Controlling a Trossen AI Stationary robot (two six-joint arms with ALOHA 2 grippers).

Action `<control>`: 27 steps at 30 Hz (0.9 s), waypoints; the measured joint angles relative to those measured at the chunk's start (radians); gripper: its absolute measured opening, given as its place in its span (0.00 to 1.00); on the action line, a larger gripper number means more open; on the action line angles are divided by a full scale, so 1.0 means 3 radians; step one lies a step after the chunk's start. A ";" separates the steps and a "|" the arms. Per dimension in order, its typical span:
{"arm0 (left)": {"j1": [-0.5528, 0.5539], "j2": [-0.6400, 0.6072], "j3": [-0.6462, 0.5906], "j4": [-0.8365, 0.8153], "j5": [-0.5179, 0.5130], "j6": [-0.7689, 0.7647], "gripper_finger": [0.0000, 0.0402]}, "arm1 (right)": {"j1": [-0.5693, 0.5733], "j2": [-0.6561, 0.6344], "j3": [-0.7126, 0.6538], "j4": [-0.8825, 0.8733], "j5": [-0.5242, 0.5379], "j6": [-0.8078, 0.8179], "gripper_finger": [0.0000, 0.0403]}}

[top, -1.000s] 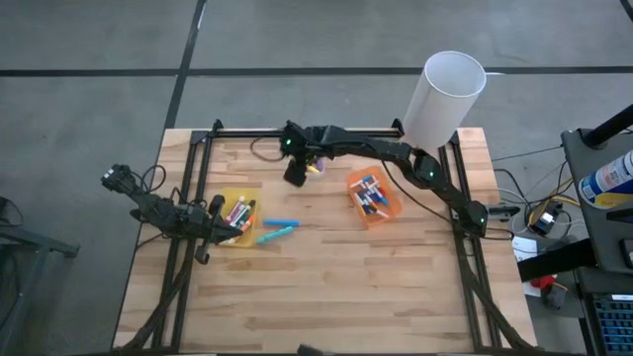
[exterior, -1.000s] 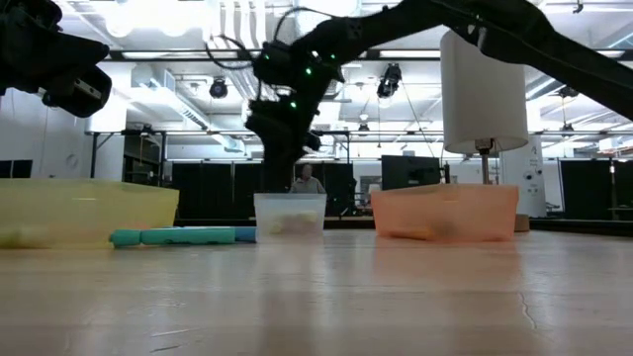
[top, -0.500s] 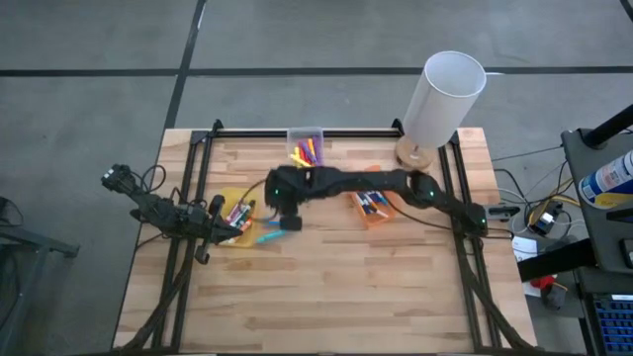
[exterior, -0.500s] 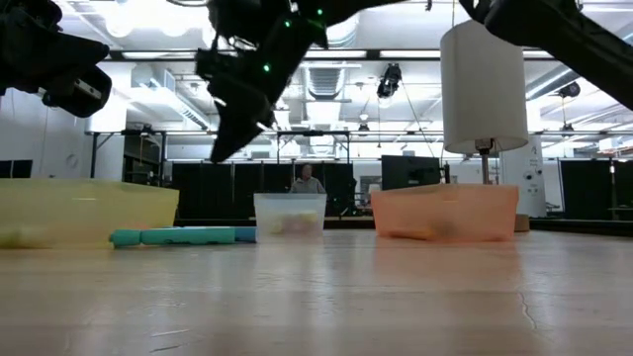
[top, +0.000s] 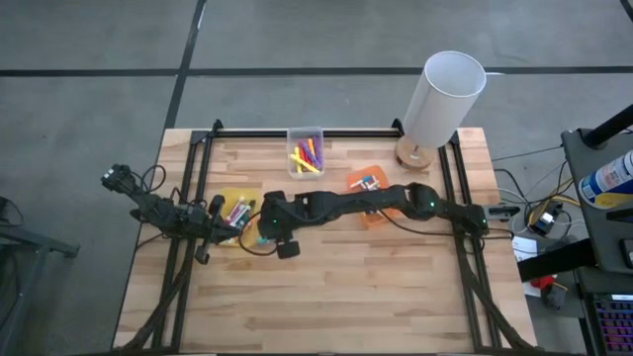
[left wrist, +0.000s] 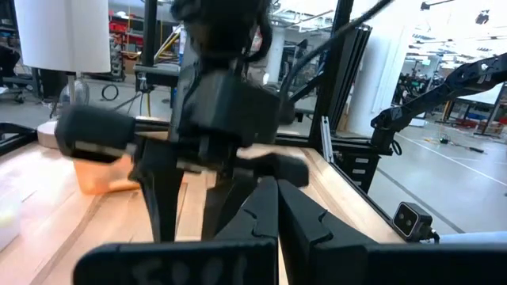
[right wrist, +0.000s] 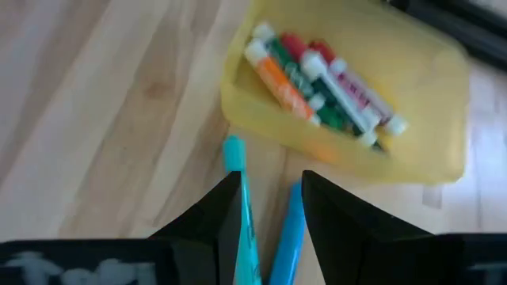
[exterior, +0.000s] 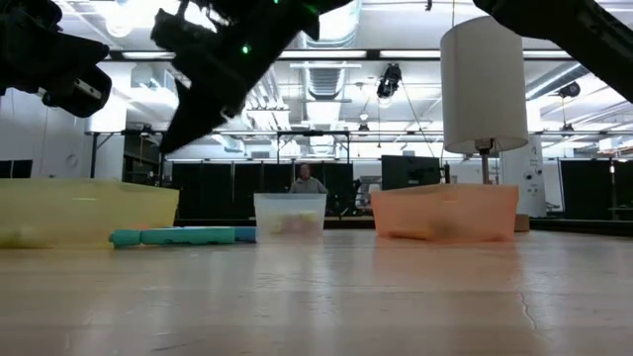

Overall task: Pick & Place Markers
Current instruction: Put the light blue highlighter into the transparent bin

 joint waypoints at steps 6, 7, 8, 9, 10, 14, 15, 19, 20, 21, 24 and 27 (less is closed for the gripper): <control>0.0001 0.0001 0.0000 0.0000 -0.0001 0.0000 0.00 | -0.0040 0.0025 -0.0257 0.0131 -0.0011 0.0058 0.31; 0.0000 0.0001 0.0000 0.0000 0.0000 0.0000 0.00 | -0.0045 0.0025 -0.0316 0.0184 -0.0017 0.0063 0.31; 0.0001 0.0001 0.0000 0.0000 0.0000 -0.0001 0.00 | -0.0052 0.0025 -0.0373 0.0245 -0.0024 0.0075 0.31; 0.0000 0.0001 0.0000 0.0000 0.0000 -0.0001 0.00 | -0.0055 0.0025 -0.0414 0.0265 -0.0024 0.0094 0.31; 0.0001 0.0003 -0.0001 0.0000 -0.0001 0.0000 0.00 | -0.0061 0.0025 -0.0454 0.0265 -0.0026 0.0111 0.31; 0.0001 0.0003 0.0000 0.0000 0.0000 0.0000 0.00 | -0.0064 0.0025 -0.0672 0.0441 -0.0125 0.0148 0.31; 0.0001 0.0004 0.0000 0.0000 0.0000 0.0000 0.00 | -0.0066 0.0025 -0.0715 0.0448 -0.0136 0.0160 0.31; 0.0001 0.0004 0.0000 0.0000 0.0000 0.0000 0.00 | -0.0075 0.0025 -0.0888 0.0573 -0.0176 0.0216 0.31; 0.0000 0.0004 0.0000 0.0000 -0.0001 -0.0001 0.00 | -0.0075 0.0025 -0.0919 0.0583 -0.0176 0.0232 0.31; 0.0000 0.0004 0.0000 0.0000 0.0000 0.0000 0.00 | -0.0077 0.0025 -0.0955 0.0600 -0.0176 0.0245 0.31; 0.0000 0.0004 -0.0001 0.0000 0.0000 0.0000 0.00 | -0.0077 0.0018 -0.1089 0.0718 -0.0182 0.0307 0.30; 0.0000 0.0004 0.0000 0.0000 0.0000 0.0000 0.00 | -0.0083 0.0012 -0.1145 0.0751 -0.0255 0.0423 0.30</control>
